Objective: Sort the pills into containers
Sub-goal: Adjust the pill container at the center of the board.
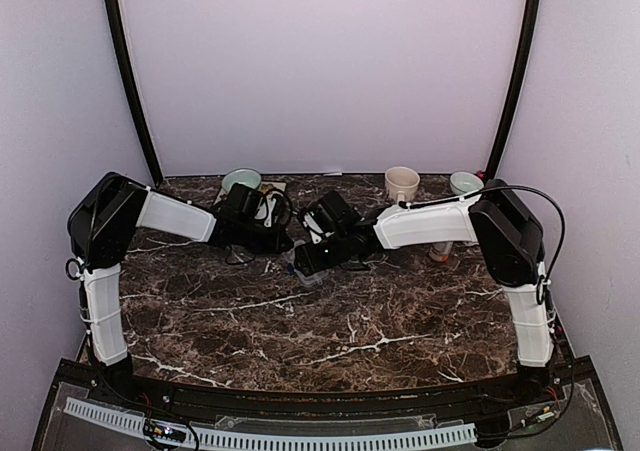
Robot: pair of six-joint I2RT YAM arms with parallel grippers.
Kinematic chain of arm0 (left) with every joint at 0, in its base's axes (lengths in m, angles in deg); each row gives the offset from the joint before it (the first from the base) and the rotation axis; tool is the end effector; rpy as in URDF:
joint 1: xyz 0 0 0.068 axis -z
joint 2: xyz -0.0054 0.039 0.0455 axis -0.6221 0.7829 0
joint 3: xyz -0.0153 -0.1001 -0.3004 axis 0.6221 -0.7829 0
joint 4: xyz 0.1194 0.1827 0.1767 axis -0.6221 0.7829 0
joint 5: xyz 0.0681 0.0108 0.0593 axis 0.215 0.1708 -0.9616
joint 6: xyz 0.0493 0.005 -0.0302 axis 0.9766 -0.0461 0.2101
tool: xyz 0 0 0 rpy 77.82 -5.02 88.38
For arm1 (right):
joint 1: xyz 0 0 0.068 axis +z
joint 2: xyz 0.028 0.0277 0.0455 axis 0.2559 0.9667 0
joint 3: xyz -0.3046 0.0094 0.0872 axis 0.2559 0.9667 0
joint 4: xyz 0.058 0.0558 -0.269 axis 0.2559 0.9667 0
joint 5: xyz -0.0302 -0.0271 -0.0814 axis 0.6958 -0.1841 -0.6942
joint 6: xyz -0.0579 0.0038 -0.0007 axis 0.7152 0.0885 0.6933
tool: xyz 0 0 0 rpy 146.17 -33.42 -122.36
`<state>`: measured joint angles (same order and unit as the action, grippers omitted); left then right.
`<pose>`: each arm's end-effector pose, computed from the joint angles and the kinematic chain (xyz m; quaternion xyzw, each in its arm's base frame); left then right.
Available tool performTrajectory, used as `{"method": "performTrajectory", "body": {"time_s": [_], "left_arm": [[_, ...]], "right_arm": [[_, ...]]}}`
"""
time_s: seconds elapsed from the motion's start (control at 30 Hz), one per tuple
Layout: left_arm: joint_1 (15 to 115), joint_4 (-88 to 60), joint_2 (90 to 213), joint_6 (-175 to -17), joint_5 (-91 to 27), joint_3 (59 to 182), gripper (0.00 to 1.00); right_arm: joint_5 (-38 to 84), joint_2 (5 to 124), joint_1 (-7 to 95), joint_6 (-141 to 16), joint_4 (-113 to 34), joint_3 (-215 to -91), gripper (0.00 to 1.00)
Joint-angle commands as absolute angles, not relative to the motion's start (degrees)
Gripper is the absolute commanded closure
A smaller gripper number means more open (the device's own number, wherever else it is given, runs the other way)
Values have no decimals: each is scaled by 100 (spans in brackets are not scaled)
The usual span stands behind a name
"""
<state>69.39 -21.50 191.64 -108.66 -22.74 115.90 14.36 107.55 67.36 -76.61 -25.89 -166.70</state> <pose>0.3924 -0.2496 0.1651 0.1197 0.8841 -0.3188 0.3201 0.3176 0.4129 0.1810 -0.2516 0.9020 0.2017 0.2872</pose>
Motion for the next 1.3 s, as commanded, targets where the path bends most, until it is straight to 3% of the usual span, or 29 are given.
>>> {"method": "performTrajectory", "body": {"time_s": [0.0,0.53,0.93,1.27], "left_arm": [[6947,-1833,19240,-10787,-2320,11651,99],[6949,-1818,19231,-10812,-2267,11691,99],[6945,-1817,19213,-10864,-2231,11718,99],[6948,-1831,19187,-10896,-2222,11724,100]], "right_arm": [[1426,10770,6791,-7556,-2466,-16675,23],[1448,11249,6811,-7460,-2425,-17140,9],[1066,11688,6936,-7619,-2294,-17568,9],[361,11834,7128,-7721,-2238,-17430,16]]}}
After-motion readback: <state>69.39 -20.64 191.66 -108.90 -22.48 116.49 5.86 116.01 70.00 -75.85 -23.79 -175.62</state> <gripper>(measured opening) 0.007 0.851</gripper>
